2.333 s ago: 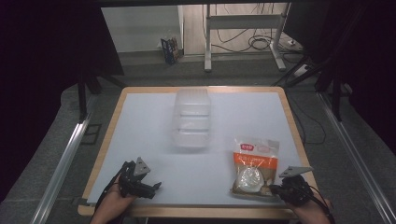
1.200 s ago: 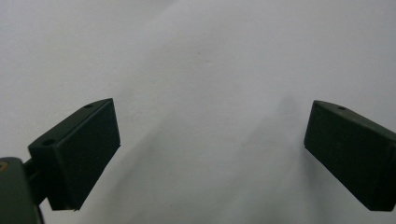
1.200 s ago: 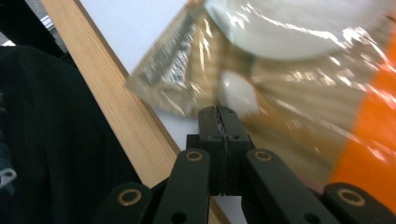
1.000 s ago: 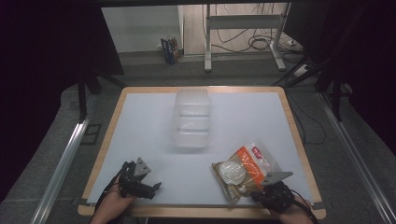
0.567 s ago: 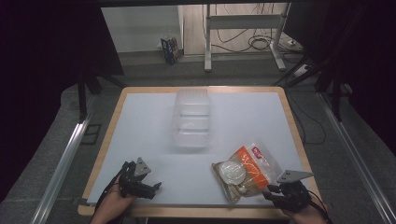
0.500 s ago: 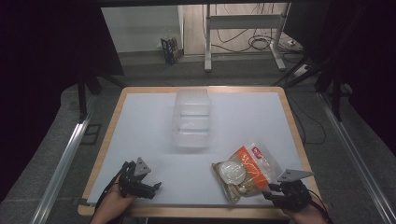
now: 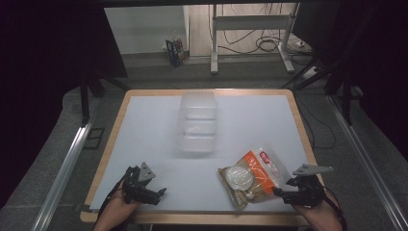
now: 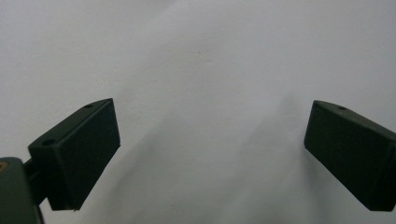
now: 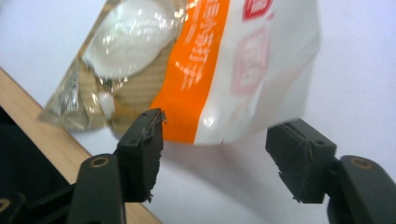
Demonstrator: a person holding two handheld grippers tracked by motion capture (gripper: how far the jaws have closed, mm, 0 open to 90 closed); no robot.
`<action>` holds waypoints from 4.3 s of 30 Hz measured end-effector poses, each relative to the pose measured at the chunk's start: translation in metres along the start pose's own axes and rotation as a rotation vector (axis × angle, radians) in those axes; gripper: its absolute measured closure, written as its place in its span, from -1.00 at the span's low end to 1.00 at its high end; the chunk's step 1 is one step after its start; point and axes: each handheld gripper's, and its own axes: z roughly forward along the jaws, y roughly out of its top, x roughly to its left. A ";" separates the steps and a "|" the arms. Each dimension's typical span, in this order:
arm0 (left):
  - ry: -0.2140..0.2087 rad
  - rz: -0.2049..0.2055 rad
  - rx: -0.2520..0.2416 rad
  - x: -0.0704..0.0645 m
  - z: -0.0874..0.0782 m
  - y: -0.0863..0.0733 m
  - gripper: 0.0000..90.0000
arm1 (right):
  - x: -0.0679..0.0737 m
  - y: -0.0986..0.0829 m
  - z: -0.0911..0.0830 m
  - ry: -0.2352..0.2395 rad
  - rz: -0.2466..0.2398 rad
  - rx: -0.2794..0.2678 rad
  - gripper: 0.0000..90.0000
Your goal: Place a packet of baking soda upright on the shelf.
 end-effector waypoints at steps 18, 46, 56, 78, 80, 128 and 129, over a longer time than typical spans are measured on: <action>0.000 -0.006 0.001 0.000 0.001 0.000 -0.92 | -0.014 0.037 0.022 0.047 -0.011 0.017 -0.13; -0.003 -0.009 -0.003 0.001 0.000 0.000 -0.92 | 0.001 0.075 0.049 0.139 -0.097 0.059 0.97; -0.003 -0.012 -0.008 0.002 0.000 0.000 -0.92 | 0.026 0.099 0.033 0.203 -0.177 0.014 0.97; -0.006 -0.018 -0.013 0.002 -0.001 -0.001 -0.93 | 0.042 0.145 0.008 0.114 -0.290 -0.041 0.97; -0.006 -0.019 -0.013 0.002 -0.001 -0.001 -0.93 | 0.040 0.148 0.007 0.110 -0.285 -0.046 0.97; -0.015 -0.027 -0.020 0.004 -0.001 -0.001 -0.93 | 0.021 0.251 0.035 0.044 -0.276 -0.110 0.97; -0.015 -0.026 -0.020 0.004 -0.001 -0.001 -0.93 | 0.022 0.253 0.037 0.043 -0.277 -0.110 0.97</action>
